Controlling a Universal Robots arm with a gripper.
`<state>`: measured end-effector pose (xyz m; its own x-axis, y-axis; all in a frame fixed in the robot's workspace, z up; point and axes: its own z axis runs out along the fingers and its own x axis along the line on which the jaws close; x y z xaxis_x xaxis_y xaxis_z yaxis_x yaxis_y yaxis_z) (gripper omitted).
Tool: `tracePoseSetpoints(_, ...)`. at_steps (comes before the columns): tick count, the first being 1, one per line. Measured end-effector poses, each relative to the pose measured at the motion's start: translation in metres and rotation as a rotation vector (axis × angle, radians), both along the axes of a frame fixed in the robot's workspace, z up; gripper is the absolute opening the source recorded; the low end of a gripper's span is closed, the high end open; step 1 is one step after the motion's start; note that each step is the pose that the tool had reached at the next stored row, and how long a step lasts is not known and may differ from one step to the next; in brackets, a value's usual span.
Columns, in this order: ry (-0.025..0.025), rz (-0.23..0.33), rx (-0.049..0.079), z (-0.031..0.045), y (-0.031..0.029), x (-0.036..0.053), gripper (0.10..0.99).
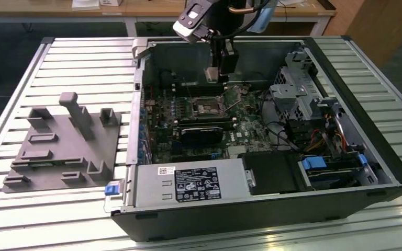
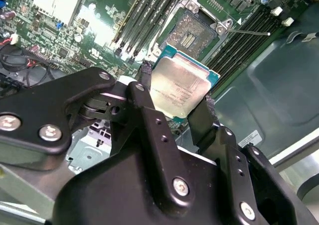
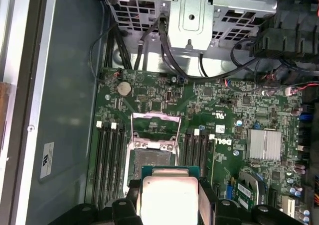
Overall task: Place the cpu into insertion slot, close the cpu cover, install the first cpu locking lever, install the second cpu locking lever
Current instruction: 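Place the cpu into insertion slot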
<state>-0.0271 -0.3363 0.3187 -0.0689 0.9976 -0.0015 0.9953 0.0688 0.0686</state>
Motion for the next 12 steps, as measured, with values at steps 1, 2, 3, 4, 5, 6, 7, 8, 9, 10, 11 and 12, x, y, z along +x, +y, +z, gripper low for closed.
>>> tracePoseSetpoints(1, 0.0001, -0.001, 0.0, -0.0008, 0.0, 0.0, 0.541)
tracePoseSetpoints(2, 0.0001, -0.001, 0.0, -0.0015, 0.0, 0.0, 0.541)
tracePoseSetpoints(3, 0.0001, -0.001, 0.0, -0.002, 0.0, 0.0, 0.541)
tracePoseSetpoints(4, 0.0002, -0.001, 0.0, -0.0024, 0.0, 0.0, 0.541)
tracePoseSetpoints(5, 0.0001, -0.001, 0.0, -0.0028, 0.0, 0.0, 0.541)
tracePoseSetpoints(6, 0.0002, -0.001, 0.0, -0.003, 0.0, 0.0, 0.541)
tracePoseSetpoints(7, 0.0001, -0.001, 0.0, -0.0034, 0.0, 0.0, 0.541)
tracePoseSetpoints(8, 0.0, -0.001, 0.0, -0.0038, 0.0, 0.0, 0.541)
tracePoseSetpoints(9, 0.0, -0.001, 0.0, -0.0043, 0.0, 0.0, 0.541)
tracePoseSetpoints(10, 0.0001, -0.001, 0.0, -0.0047, 0.0, 0.0, 0.541)
tracePoseSetpoints(11, 0.0001, -0.001, 0.0, -0.0052, 0.0, 0.0, 0.541)
tracePoseSetpoints(12, 0.0001, -0.001, 0.0, -0.0057, 0.0, 0.0, 0.541)
